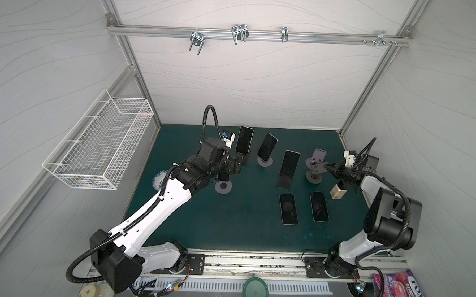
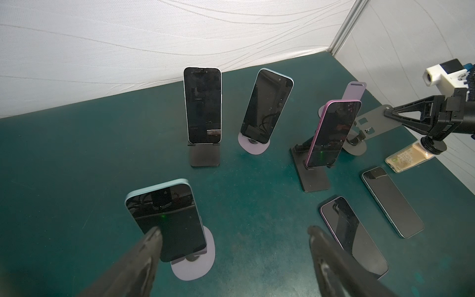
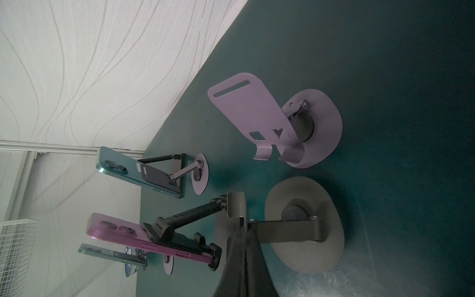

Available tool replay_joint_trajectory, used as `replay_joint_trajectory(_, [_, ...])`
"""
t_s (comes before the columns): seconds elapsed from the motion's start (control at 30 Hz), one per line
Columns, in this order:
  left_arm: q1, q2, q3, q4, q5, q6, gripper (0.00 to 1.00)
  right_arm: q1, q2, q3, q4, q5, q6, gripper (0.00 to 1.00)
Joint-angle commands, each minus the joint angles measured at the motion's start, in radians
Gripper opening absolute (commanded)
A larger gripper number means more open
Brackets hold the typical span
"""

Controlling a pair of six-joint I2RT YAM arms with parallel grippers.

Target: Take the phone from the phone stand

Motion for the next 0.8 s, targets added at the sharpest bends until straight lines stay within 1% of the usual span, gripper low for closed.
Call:
replay_joint_trajectory(0.0, [-0.004, -0.019, -0.001, 0.020, -0.015, 0.011, 0.90, 0.007, 0.041, -0.013, -0.030, 0.018, -0.038, 0.03])
replay_joint_trajectory(0.33, [-0.002, -0.024, -0.001, 0.019, -0.016, 0.011, 0.90, 0.027, 0.042, 0.014, -0.072, 0.042, -0.058, 0.04])
replay_joint_trajectory(0.47, [-0.003, -0.023, 0.000, 0.020, -0.014, 0.008, 0.90, 0.030, 0.047, 0.031, -0.083, 0.029, -0.058, 0.04])
replay_joint_trajectory(0.77, [-0.003, -0.023, -0.005, 0.022, -0.016, 0.010, 0.90, 0.069, 0.027, 0.047, -0.103, 0.041, -0.081, 0.04])
